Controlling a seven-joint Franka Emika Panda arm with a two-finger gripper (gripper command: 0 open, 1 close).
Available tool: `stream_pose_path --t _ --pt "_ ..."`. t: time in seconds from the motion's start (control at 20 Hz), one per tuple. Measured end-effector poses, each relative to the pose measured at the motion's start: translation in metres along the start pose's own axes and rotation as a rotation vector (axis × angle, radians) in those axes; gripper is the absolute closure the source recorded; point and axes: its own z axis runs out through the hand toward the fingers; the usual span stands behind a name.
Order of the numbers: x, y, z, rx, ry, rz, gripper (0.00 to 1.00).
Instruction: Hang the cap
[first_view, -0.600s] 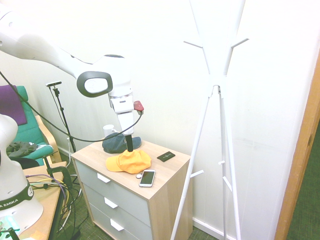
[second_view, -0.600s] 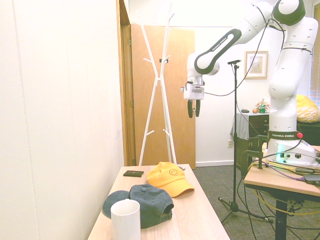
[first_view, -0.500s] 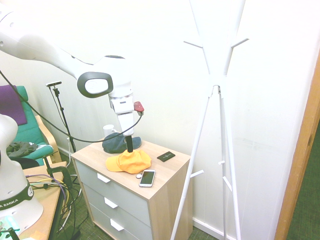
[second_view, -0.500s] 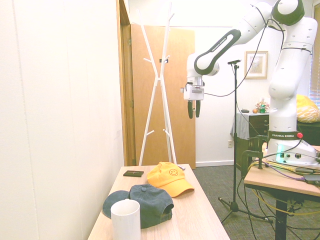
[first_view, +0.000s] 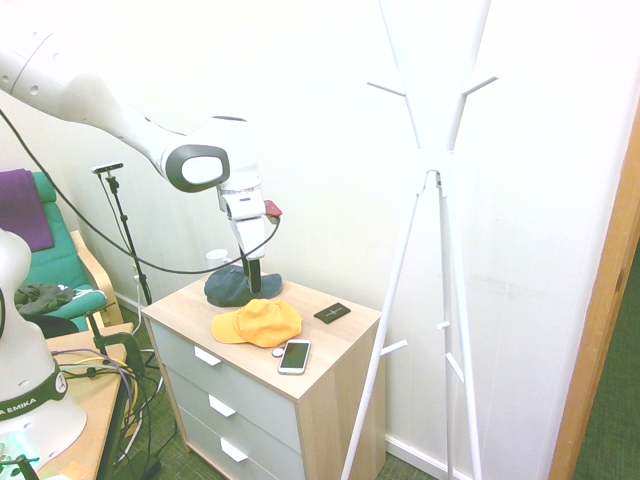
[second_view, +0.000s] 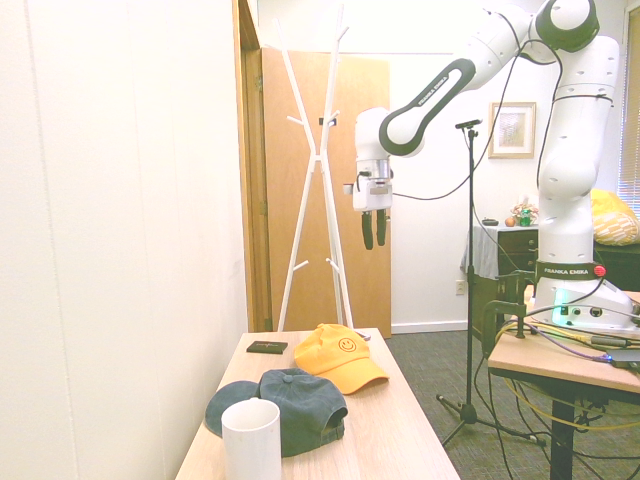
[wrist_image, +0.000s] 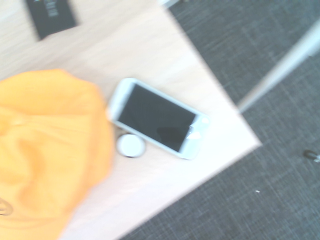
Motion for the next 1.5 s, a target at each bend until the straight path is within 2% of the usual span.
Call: stream_pose_path --t 0.45,0.7,1.05,1.1,1.5 --pt "-0.036 -0.104 0.082 -0.061 -0.022 -0.08 0.0" --pt "-0.05 -0.134 0.121 -0.06 -0.035 -0.119 0.0" --pt "-0.052 -0.157 0.146 -0.056 -0.031 -0.125 0.0" --pt "-0.052 -0.157 0.148 -0.057 -0.032 -0.126 1.0" --pt "-0.058 -0.162 0.169 -0.058 -0.031 -0.151 1.0"
